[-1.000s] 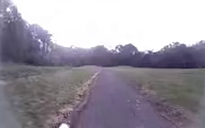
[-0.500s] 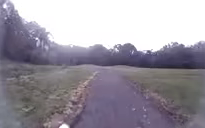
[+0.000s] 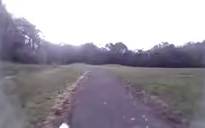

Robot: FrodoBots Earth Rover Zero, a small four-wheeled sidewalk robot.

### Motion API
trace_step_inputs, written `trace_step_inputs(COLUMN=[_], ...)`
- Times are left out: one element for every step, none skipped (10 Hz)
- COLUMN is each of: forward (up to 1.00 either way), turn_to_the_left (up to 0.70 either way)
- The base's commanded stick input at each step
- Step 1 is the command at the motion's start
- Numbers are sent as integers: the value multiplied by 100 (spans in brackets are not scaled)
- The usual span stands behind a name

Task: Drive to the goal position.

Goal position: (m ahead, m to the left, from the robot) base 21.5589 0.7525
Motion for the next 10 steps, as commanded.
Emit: trace_step_inputs(forward=[70,70,70,70,70,70,70,70,70,70], turn_to_the_left=[-23,-28,-34,-35,-35,0,0,0,0,-5])
